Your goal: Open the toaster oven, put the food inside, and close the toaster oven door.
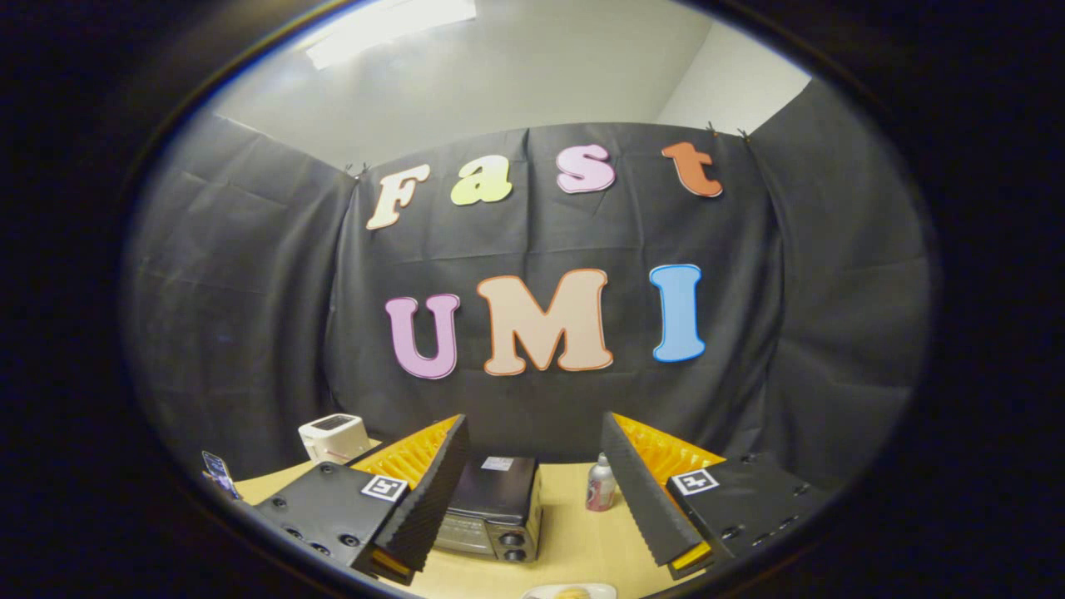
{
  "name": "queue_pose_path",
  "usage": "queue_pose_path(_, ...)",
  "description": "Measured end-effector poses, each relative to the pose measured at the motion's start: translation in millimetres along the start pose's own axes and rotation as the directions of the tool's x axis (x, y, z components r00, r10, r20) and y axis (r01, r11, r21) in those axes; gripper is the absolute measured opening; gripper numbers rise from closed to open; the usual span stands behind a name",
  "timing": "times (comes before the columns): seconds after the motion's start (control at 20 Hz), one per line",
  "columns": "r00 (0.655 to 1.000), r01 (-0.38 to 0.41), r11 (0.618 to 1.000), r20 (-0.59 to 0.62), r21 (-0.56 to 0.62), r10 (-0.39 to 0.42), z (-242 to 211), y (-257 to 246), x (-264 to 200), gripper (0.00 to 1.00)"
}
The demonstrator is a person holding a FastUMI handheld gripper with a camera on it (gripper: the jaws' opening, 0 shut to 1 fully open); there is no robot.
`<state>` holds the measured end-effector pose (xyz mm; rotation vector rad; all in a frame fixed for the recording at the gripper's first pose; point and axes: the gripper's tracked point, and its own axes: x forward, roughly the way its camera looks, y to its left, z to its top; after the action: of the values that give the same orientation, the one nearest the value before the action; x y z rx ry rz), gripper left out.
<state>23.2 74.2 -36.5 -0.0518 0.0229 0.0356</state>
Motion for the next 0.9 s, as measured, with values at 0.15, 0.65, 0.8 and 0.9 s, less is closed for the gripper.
queue_pose_path(0.15,0.999,-0.035,0.999,-0.019,0.021,0.035,-17.1,28.5,12.7,0.99)
queue_pose_path(0.65,0.992,-0.076,0.996,-0.097,0.05,0.081,-124.5,108.4,55.4,0.99)
queue_pose_path(0.8,0.991,-0.08,0.996,-0.109,0.029,0.083,-153.8,129.3,60.7,0.99)
queue_pose_path(0.9,0.99,-0.083,0.996,-0.109,0.025,0.085,-167.9,141.1,64.4,0.99)
